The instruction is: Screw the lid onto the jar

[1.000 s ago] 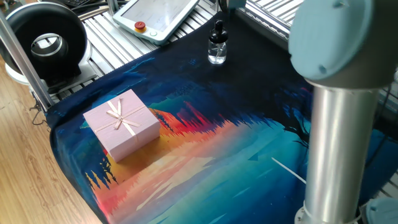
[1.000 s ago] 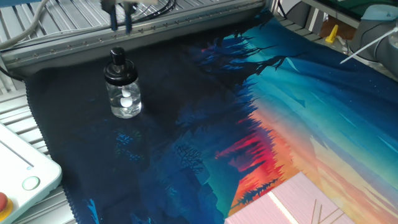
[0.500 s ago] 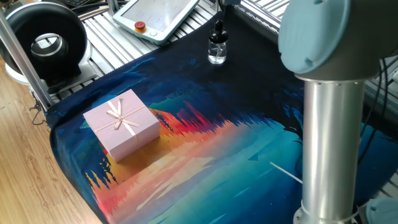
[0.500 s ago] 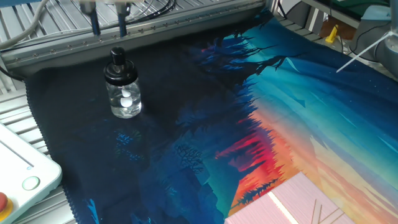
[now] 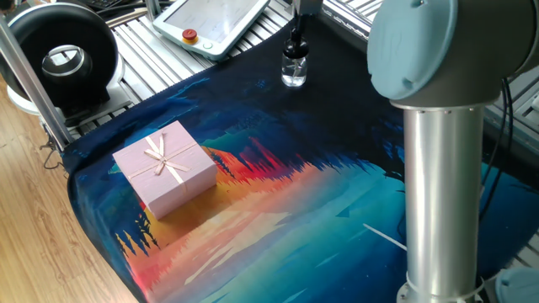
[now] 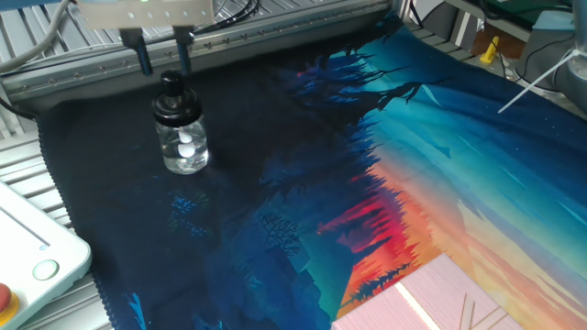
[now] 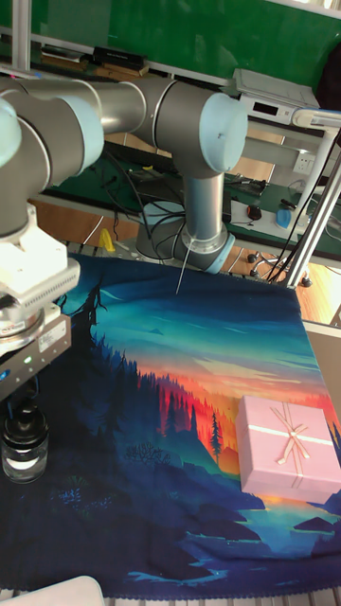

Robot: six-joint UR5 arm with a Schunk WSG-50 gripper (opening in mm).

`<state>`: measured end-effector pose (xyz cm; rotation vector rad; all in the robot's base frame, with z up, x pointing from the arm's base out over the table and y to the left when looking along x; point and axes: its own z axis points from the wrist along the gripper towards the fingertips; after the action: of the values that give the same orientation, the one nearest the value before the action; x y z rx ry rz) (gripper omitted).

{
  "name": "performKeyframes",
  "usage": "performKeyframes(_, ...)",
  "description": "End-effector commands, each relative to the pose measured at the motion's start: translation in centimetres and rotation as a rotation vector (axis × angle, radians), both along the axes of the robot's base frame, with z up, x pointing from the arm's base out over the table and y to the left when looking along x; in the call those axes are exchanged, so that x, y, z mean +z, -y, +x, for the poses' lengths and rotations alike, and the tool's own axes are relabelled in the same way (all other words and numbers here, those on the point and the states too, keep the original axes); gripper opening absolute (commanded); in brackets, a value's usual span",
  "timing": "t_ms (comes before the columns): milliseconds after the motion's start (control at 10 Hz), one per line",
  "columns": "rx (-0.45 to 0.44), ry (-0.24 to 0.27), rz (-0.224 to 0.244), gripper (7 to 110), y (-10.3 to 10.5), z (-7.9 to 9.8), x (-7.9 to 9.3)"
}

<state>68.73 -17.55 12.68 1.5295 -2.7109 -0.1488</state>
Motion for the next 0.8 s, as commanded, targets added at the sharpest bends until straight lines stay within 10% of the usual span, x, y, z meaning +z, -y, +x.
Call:
performKeyframes(0,0.031,-0.006,-0.028,44,-0.1,-0.6,-0.7)
performKeyframes(700,0.034,0.005,-0.003,44,0.0,0.1,0.3)
